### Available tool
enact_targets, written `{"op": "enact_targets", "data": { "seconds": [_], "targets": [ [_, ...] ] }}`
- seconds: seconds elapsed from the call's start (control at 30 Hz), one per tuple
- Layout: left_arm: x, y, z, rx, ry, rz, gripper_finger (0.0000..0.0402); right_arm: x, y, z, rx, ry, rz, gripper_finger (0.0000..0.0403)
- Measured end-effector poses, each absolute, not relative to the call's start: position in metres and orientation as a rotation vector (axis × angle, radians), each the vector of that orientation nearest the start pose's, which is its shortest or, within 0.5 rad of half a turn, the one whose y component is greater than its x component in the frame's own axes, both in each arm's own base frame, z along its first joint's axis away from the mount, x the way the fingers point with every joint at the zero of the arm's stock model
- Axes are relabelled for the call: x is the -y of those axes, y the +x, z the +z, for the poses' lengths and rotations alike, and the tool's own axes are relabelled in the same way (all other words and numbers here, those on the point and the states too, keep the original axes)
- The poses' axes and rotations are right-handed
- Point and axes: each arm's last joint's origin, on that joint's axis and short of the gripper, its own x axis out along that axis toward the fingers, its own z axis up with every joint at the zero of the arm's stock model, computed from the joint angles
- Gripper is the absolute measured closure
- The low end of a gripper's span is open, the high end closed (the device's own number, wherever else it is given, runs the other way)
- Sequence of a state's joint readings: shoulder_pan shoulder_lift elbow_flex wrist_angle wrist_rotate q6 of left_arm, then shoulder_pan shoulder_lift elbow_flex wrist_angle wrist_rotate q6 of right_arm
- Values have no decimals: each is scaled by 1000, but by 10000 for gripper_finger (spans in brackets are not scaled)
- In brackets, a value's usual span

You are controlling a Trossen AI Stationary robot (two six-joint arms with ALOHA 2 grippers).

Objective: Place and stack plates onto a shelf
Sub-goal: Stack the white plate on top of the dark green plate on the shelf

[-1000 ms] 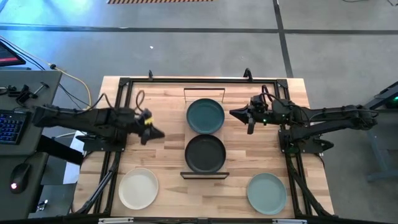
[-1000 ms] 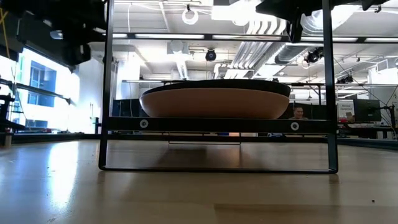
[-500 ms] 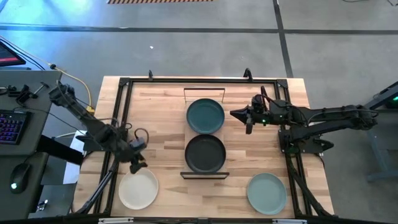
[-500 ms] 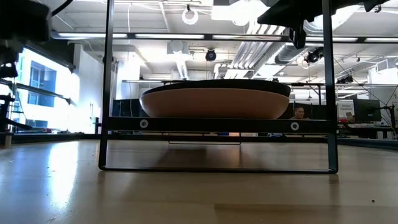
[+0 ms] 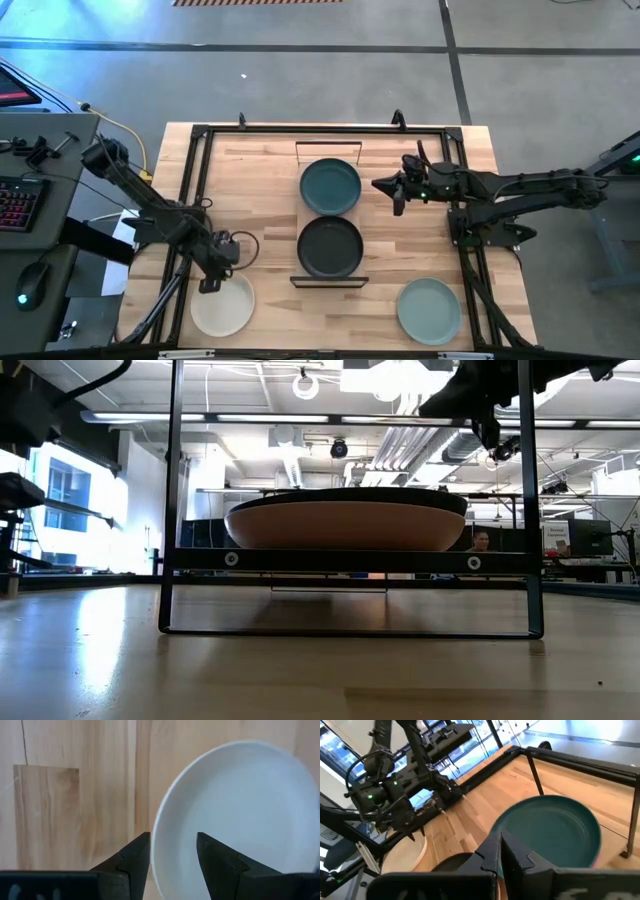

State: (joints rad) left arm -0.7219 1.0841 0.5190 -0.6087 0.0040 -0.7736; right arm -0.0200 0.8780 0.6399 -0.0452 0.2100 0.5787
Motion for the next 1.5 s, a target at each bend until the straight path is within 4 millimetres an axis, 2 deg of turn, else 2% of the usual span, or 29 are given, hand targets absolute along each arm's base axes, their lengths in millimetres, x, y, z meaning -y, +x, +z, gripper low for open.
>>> {"op": "enact_targets", "data": {
  "seconds": [0.17,0.3,0.43,0.53,0.63,0.7,0.77,0.83,0.97,1.13,1.2,1.33,1.4,1.5],
  "targets": [
    [117,133,152,-1333,-159,-161,249,10,196,280,-213,552,-307,403],
    [121,135,135,-1370,-185,-180,249,10,195,279,-218,562,-310,403],
    [122,137,129,-1401,-216,-145,257,10,195,278,-229,568,-315,403],
    [118,138,131,-1400,-285,-102,291,10,195,278,-230,568,-315,403],
    [112,139,138,-1391,-390,-72,357,10,195,278,-231,568,-315,403],
    [107,140,146,-1374,-459,-67,388,10,195,278,-232,565,-320,403],
    [98,138,154,-1369,-510,-24,390,10,195,277,-236,566,-324,403],
    [91,138,170,-1362,-547,-8,395,10,194,277,-242,565,-326,403],
    [69,131,226,-1303,-547,11,398,10,194,275,-252,578,-333,403],
    [33,114,290,-1197,-505,232,399,10,193,274,-269,576,-338,403],
    [21,112,308,-1151,-491,322,400,10,193,274,-268,576,-338,403],
    [-2,129,329,-1023,-504,454,400,10,193,274,-266,559,-345,403],
    [-13,146,330,-974,-496,485,400,11,194,274,-260,555,-353,403],
    [-35,180,322,-934,-485,495,401,11,194,275,-252,553,-364,403]
  ]
}}
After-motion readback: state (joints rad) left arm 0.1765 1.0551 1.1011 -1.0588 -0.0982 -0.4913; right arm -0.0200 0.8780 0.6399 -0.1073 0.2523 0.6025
